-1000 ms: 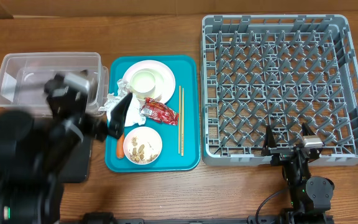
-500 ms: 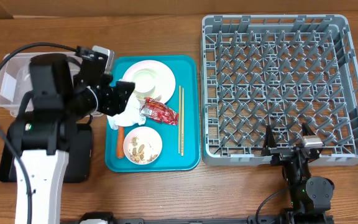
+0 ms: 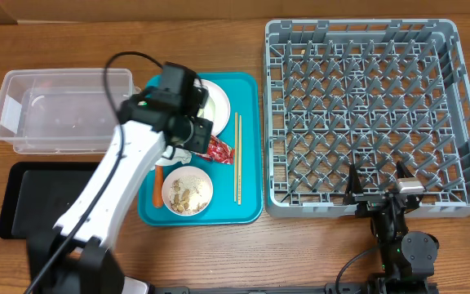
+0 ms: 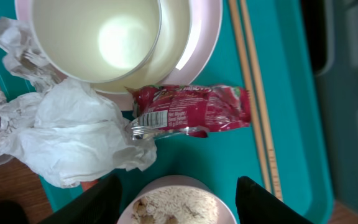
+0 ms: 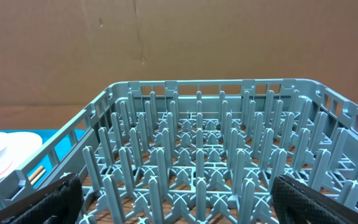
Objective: Sort waste into correct bins and load items into the dishwasher
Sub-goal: 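Reach the left gripper to the red snack wrapper and grasp it, then carry the red wrapper left and drop it into the clear bin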
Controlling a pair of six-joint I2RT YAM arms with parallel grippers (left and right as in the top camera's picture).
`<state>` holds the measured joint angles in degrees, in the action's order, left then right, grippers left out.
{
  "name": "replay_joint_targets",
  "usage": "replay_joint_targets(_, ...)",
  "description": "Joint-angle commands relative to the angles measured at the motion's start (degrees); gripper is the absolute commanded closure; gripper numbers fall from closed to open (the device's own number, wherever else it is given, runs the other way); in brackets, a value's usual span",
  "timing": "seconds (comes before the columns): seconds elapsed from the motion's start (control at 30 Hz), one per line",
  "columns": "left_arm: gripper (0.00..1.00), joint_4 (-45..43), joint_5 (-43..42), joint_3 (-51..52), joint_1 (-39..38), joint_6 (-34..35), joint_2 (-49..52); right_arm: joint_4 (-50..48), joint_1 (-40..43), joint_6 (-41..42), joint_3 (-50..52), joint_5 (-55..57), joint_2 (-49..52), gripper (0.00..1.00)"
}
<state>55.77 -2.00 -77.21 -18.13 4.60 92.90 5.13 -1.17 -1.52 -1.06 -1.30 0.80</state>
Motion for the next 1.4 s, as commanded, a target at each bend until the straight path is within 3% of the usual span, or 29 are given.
replay_joint_targets(0.0, 0.39, -0.85, 6.51, -0.83, -1.55, 1.6, 4.44, -0.44, 0.22, -0.02, 0.61, -0.31, -0.63, 0.0)
replay_joint_targets(0.57, 0.46, -8.79, 8.59, -0.5, -1.55, 1.86, 12.46, -0.44, 0.22, -0.02, 0.61, -0.31, -0.63, 0.0)
replay_joint_targets(0.77, 0.6, -11.28, 8.57, -0.5, -1.4, 2.32, 13.6, -0.44, 0.22, -0.02, 0.61, -0.31, -0.63, 0.0)
replay_joint_targets(0.9, 0.62, -11.61, 8.61, -0.28, -1.33, 2.32, 13.81, -0.44, 0.22, -0.02, 0.61, -0.31, -0.63, 0.0)
replay_joint_targets(1.0, 0.72, -12.52, 8.59, 0.2, -1.33, 2.82, 14.32, -0.44, 0.22, -0.02, 0.61, -0.31, -0.63, 0.0)
replay_joint_targets(1.1, 0.92, -12.33, 8.59, 0.2, -1.33, 3.21, 14.62, -0.44, 0.22, -0.02, 0.61, -0.31, -0.63, 0.0)
replay_joint_targets(1.13, 0.95, -12.28, 8.59, 0.2, -1.33, 3.19, 14.62, -0.44, 0.22, -0.02, 0.61, -0.31, -0.63, 0.0)
replay_joint_targets(1.37, 0.96, -10.4, 8.57, -0.04, -1.33, 4.13, 13.44, -0.44, 0.22, -0.02, 0.61, -0.31, -0.63, 0.0)
